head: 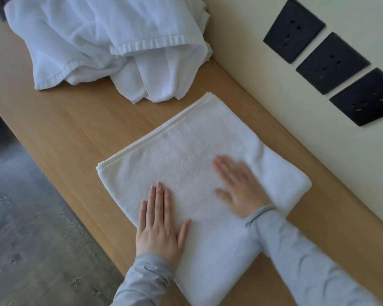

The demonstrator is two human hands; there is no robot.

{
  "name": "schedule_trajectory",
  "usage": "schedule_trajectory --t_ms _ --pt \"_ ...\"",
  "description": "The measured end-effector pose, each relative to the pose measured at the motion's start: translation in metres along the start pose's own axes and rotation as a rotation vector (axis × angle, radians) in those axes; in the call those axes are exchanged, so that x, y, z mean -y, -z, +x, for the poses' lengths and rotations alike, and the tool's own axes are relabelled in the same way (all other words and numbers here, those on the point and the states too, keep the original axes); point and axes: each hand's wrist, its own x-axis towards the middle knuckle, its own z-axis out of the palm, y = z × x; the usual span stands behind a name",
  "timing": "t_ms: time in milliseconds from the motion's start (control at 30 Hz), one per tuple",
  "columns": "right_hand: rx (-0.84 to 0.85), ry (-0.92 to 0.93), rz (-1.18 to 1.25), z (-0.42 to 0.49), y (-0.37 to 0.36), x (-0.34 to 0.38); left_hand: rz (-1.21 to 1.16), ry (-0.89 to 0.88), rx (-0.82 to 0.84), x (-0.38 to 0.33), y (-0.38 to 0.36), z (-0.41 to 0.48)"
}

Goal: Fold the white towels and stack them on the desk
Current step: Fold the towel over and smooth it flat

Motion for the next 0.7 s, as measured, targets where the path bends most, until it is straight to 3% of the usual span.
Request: schedule_trajectory --t_ms 133,267,400,500,600,700 --pt "0.099 -0.310 -0.045 -0.020 -0.001 -0.095 0.013 0.009 0.001 -0.002 -0.006 0.000" --pt "0.120 -0.500 -0.054 -0.021 0.011 -0.104 0.011 0.044 -0.021 -0.007 0.004 0.000" --pt "-0.153 -0.190 0.051 -0.033 0.029 -0.037 -0.040 -0.061 -0.032 -0.040 0.008 -0.018" --pt "-0.125 0.067 0.088 -0.060 0.012 0.016 -0.054 -0.209 0.023 -0.074 -0.009 -0.048" --pt "-0.022 0.104 0.003 -0.081 -0.003 0.013 0.008 -0.215 0.109 -0.079 -0.024 -0.063" --pt "0.054 -0.020 -0.041 -0.082 -0.003 -0.032 0.028 -0.214 0.115 -0.074 -0.032 -0.064"
